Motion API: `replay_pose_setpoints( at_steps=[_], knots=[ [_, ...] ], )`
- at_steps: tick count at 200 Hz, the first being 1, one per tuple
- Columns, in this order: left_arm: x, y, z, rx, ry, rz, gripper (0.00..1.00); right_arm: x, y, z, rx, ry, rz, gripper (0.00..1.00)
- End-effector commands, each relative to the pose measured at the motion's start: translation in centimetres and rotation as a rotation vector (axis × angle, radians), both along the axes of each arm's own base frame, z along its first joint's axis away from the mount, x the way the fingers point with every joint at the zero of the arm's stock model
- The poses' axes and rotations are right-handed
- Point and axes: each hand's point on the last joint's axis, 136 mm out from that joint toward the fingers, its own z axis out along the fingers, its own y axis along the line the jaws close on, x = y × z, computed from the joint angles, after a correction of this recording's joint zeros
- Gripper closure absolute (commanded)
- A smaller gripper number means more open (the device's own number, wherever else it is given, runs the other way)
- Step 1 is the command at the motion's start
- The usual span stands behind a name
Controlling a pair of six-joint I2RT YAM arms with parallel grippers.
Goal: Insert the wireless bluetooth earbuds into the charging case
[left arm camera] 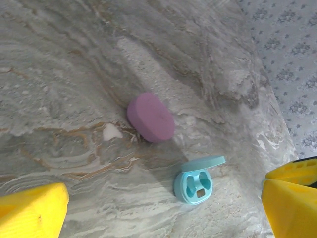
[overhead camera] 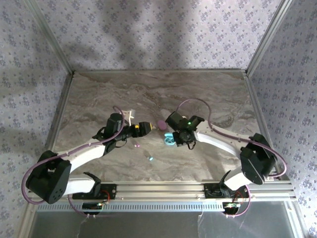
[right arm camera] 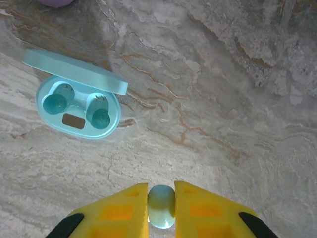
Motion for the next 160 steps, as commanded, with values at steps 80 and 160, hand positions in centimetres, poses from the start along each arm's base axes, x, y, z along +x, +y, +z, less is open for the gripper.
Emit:
replay_pose_setpoints(
  at_steps=[80, 160],
  knots=[
    [0.6, 0.4, 1.0, -0.035, -0.021, 0.026, 0.0, 1.7, 2.7, -0.2, -0.242, -0.085, 0.046, 0.82],
    [0.6, 0.4, 1.1, -0.037, -0.023, 0.023, 0.0, 2.1, 4.1, -1.6, -0.327, -0.098, 0.09, 0.82]
  ],
)
